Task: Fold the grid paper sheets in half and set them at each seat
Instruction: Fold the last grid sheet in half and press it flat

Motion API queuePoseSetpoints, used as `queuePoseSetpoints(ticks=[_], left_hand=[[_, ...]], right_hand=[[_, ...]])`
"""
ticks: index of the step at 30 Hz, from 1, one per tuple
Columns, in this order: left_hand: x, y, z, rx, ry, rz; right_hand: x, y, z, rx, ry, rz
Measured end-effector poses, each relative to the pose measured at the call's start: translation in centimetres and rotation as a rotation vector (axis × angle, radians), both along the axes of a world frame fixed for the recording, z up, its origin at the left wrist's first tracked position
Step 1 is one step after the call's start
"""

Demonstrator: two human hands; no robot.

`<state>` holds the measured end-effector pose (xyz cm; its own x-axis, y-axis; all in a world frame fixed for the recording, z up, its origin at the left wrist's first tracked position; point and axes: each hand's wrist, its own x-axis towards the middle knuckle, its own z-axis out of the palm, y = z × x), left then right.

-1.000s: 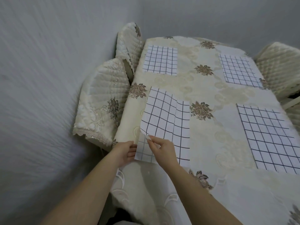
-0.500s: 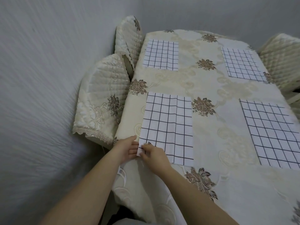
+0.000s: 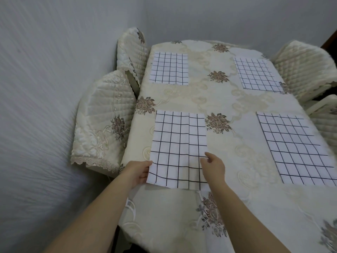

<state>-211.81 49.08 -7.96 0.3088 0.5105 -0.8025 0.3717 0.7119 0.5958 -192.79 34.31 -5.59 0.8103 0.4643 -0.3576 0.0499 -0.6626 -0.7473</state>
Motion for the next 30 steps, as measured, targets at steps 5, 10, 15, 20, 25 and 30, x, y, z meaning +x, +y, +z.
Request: queuePoseSetpoints(ticks=[5,10,15,20,25,30], left_hand=[[0.9,0.7,-0.1,0.038,0.017,0.010],[1.6,1.6,-0.3,0.070,0.045,0.032],[1.9,1.9,-0.6,0.112,0.062,0.061],[1.3,2.9,-1.2,0.170,0.087,0.076],[0.6,4.5,-1.3,0.205,0.068,0.123],[0.5,6.1,-1.4,0.225,0.067,0.126]], right_hand=[[2.4,-0.6,-1.3,-0.122,-0.012,-0.034],[2.5,0.0,-1.5,-0.202,0.044,-0.028],[2.9,0.3,-1.7,-0.220,0.044,-0.055],[3.0,1.5,-1.6,-0.129,0.066,-0.047],[2.8,3.3,-1.6,-0.089,0.082,-0.047],[2.5,5.2,-1.8,-0.072,0.068,-0.026]])
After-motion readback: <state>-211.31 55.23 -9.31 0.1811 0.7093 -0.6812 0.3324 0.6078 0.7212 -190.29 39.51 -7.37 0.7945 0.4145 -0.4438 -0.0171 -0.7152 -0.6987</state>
